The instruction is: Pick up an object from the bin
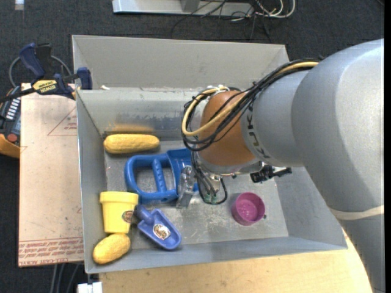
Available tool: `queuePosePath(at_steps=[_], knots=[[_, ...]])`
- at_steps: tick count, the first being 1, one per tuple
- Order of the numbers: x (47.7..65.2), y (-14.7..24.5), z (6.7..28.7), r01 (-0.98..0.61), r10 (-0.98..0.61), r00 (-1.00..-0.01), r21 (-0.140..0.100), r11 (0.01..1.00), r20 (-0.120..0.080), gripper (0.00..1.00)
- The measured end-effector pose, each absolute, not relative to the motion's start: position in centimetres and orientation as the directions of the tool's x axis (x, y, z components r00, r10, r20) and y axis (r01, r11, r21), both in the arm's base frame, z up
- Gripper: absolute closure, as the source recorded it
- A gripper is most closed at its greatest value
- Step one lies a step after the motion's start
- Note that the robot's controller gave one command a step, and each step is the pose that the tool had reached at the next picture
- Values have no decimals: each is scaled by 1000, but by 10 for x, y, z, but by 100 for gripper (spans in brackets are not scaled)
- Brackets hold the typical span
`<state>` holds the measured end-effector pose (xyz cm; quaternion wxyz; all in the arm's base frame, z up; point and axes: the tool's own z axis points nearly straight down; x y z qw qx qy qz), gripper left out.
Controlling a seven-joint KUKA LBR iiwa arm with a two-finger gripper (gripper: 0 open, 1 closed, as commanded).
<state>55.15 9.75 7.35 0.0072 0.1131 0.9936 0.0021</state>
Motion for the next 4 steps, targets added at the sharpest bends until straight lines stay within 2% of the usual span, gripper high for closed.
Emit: queuePosePath(at_steps=[4], knots=[[552, 98, 73, 224, 224, -975, 5, 975, -14, 100]])
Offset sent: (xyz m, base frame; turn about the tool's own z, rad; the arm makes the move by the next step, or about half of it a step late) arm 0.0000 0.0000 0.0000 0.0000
